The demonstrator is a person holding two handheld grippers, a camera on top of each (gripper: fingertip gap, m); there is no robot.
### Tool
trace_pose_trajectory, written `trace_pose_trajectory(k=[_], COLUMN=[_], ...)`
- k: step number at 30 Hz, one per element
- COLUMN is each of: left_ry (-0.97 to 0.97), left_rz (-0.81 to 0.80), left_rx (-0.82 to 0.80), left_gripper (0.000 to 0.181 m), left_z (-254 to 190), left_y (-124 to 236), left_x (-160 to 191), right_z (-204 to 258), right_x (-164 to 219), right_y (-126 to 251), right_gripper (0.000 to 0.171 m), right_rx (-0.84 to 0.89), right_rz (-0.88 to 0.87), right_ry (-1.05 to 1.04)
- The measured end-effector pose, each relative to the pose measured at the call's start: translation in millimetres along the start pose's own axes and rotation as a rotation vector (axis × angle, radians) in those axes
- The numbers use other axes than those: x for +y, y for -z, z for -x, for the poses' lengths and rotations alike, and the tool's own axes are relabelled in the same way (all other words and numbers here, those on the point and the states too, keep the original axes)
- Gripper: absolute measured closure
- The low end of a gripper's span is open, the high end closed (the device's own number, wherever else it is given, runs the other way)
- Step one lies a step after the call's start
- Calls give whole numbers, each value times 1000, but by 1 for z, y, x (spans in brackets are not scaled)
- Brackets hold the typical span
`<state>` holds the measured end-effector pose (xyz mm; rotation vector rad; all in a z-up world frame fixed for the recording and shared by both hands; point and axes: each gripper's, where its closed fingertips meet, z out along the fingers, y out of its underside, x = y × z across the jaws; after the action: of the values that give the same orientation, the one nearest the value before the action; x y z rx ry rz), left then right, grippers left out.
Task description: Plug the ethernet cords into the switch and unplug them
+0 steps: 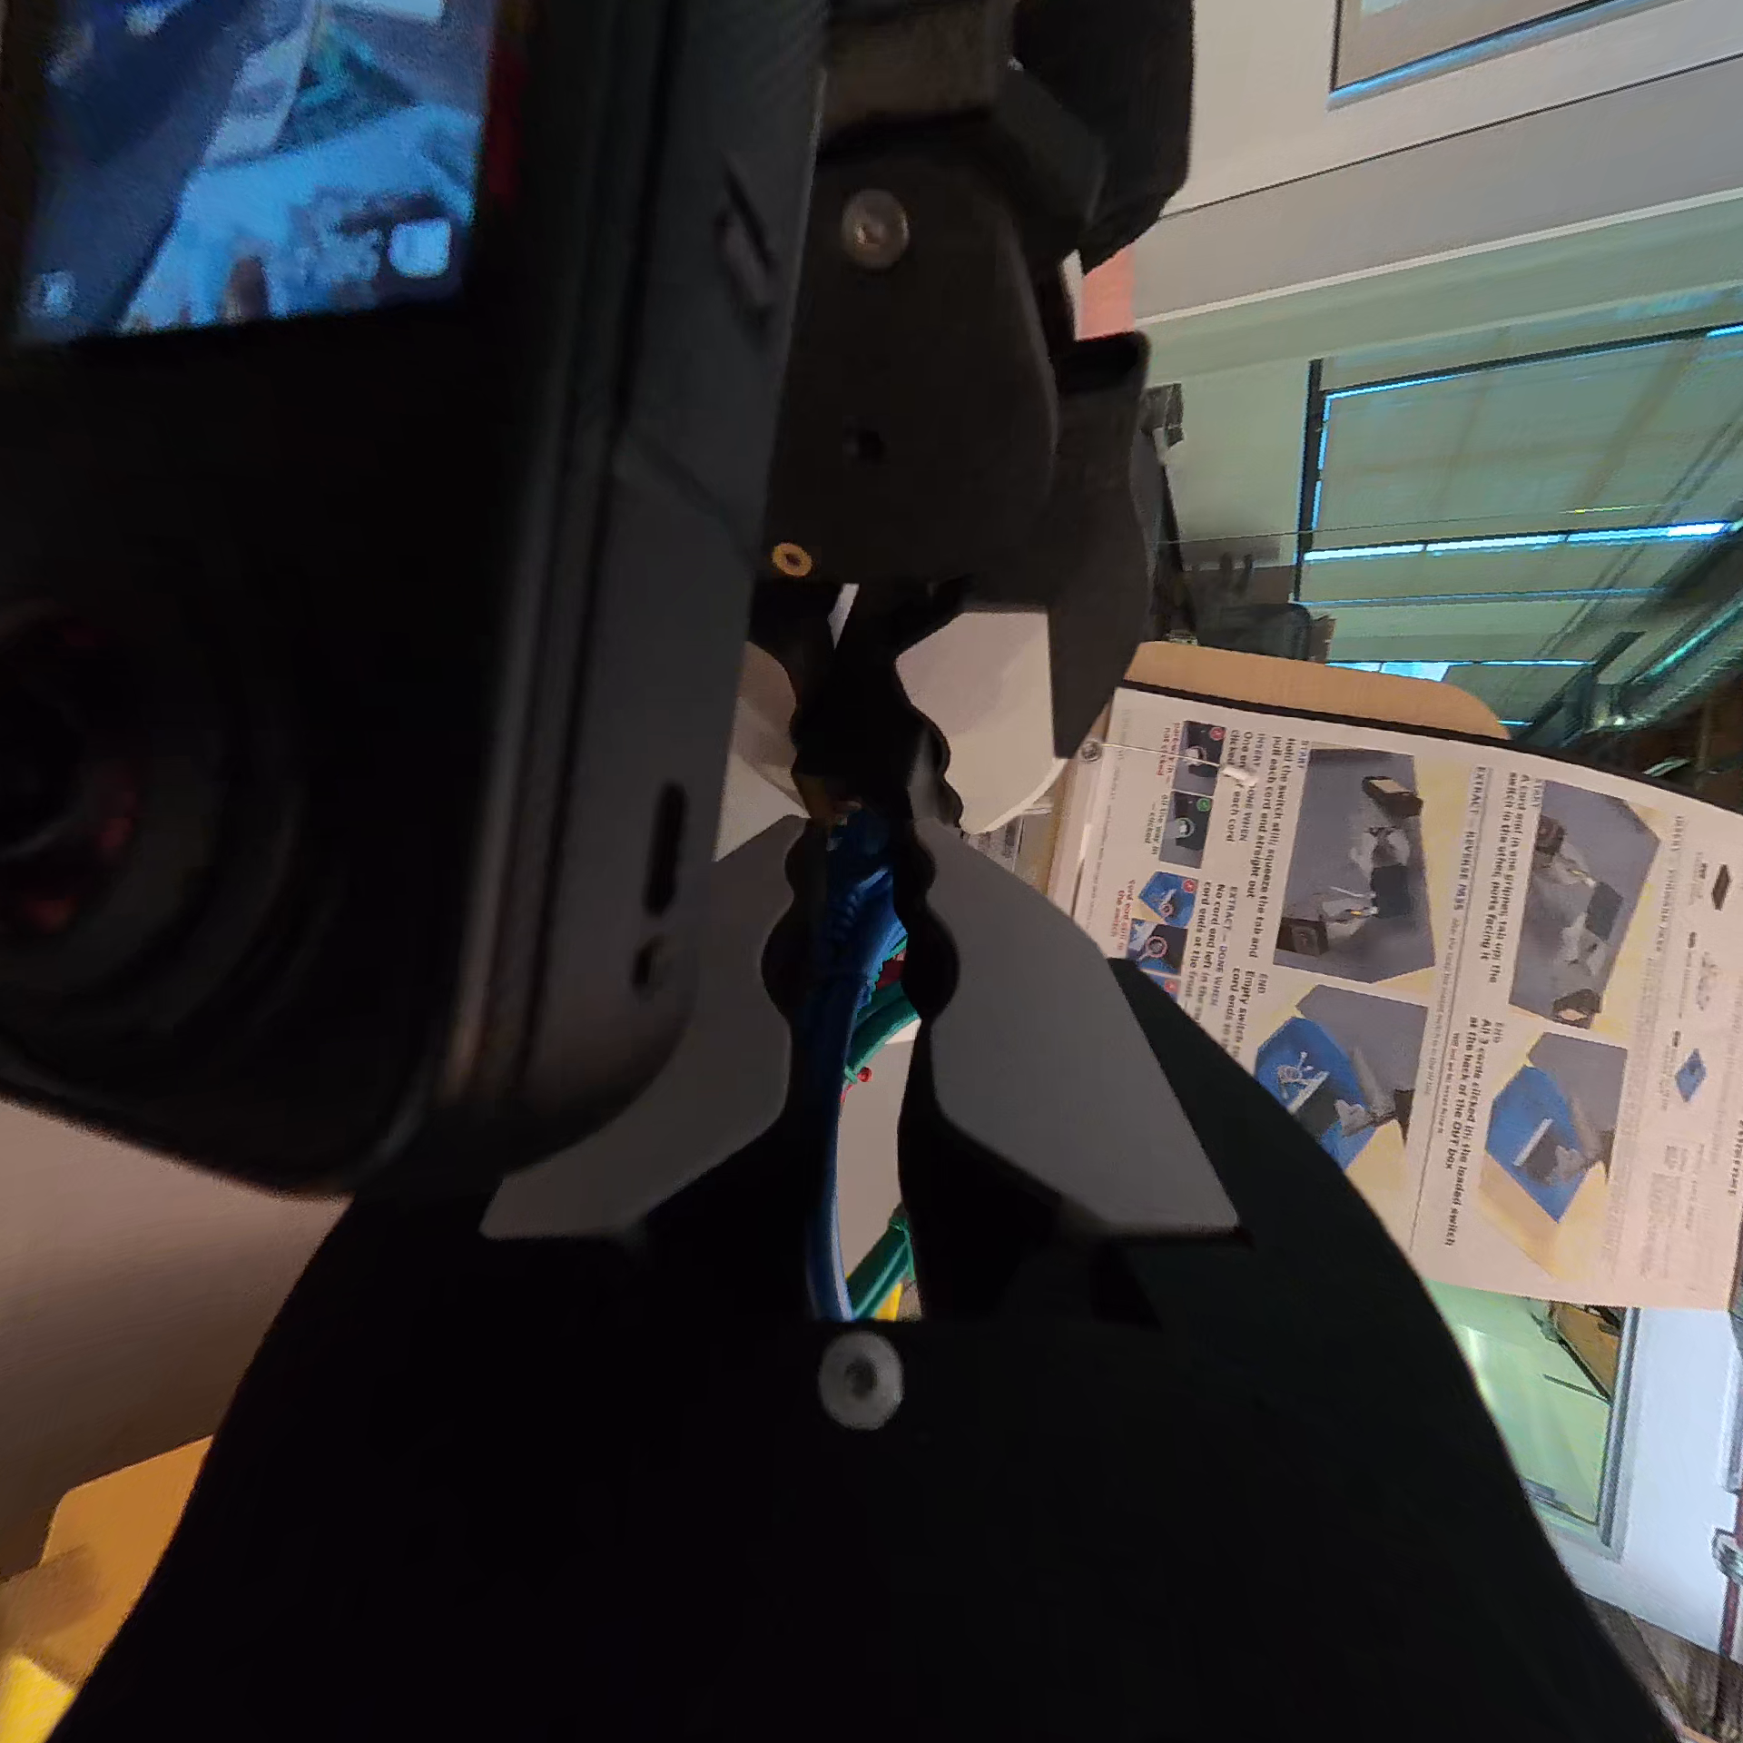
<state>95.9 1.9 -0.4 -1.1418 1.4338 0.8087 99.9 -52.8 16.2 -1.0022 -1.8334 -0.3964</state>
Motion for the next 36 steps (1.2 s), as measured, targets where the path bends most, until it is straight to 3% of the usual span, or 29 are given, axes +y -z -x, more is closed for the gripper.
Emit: trace_pose_trajectory(k=[7, 16, 19, 20, 36], left_ry=[-23, -81, -29, -18, 5], left_rz=[-4, 4, 10, 9, -40], left_rx=[22, -123, -78, -69, -37], left_gripper=[149, 141, 147, 149, 150], left_z=[-7, 3, -1, -2, -7], left_y=[-3, -8, -11, -11, -11], left_x=[-1, 1, 5, 6, 2], right_z=[7, -2, -1, 0, 4], right_x=[4, 4, 4, 4, 5], right_y=[-2, -8, -13, -14, -12], right_gripper=[153, 154, 161, 154, 153], right_rx=[-28, 30, 31, 25, -12], right_rz=[37, 64, 70, 69, 48], right_ry=[31, 11, 3, -4, -33])
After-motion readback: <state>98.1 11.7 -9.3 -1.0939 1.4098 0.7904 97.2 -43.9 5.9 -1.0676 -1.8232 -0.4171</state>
